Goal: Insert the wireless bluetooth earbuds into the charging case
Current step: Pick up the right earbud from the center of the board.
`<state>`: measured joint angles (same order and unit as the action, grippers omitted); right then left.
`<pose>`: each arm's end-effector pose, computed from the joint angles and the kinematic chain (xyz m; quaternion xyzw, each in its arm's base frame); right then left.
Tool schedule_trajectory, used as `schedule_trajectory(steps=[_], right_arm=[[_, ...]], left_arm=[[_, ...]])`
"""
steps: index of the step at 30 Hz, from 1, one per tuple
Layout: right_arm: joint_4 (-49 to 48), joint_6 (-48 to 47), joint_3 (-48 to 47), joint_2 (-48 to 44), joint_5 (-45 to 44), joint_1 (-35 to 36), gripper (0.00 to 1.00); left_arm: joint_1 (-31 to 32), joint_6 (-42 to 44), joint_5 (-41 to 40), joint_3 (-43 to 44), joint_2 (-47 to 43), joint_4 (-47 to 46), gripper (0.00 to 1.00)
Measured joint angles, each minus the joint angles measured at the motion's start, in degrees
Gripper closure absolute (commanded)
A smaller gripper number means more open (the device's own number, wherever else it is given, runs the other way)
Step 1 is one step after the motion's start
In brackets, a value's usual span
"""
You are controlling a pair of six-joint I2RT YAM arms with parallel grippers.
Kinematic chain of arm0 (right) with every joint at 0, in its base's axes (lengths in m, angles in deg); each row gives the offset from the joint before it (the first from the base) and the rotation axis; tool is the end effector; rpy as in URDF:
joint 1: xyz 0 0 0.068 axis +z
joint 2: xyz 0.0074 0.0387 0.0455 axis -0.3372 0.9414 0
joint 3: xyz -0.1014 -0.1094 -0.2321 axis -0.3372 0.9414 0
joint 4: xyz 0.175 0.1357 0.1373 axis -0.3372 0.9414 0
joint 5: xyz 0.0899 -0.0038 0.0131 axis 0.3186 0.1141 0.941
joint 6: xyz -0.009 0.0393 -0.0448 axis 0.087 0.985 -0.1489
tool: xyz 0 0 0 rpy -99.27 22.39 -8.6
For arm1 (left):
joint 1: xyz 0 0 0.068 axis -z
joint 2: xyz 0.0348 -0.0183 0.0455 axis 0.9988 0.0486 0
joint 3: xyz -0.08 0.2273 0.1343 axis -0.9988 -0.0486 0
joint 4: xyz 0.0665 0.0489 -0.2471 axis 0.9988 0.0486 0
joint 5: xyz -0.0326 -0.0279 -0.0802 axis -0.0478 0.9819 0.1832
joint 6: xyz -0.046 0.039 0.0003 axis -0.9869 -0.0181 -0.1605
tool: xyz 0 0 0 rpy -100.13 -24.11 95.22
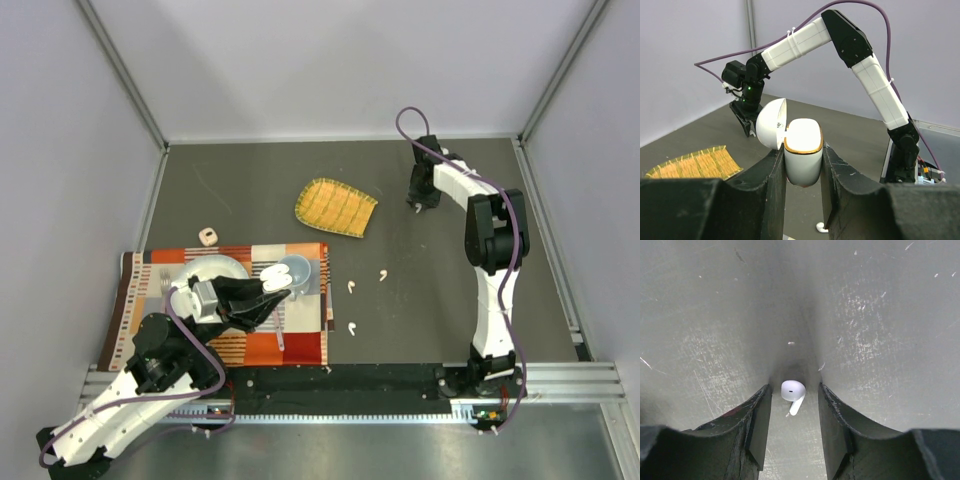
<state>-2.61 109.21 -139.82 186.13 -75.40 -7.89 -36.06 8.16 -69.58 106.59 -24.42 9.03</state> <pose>0.4654 0.0882 0.1674 0.1254 0.9606 -0.0227 0.2472 0.0436 -0.0680 0.3111 0.2903 0.4863 -0.4384 0.6979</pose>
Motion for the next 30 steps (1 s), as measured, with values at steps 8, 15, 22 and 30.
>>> schedule_trajectory(steps=[8,15,22,30], right_arm=[[-0.02,0.07,0.0,0.0,-0.17,0.0,0.62],[-0.11,0.22,0.0,0.0,-0.26,0.0,0.68],[-0.13,0.24,0.0,0.0,-0.28,0.0,0.69],[-0.22,0.24,0.0,0.0,-0.39,0.0,0.73]], left_arm=[[0.0,0.0,-0.02,0.0,0.0,0.02,1.0],[0.0,-0.02,-0.02,0.0,0.0,0.02,1.0],[0.0,-0.04,-0.04,0.0,0.0,0.02,1.0],[0.0,-0.04,-0.22,0.0,0.0,0.02,1.0]])
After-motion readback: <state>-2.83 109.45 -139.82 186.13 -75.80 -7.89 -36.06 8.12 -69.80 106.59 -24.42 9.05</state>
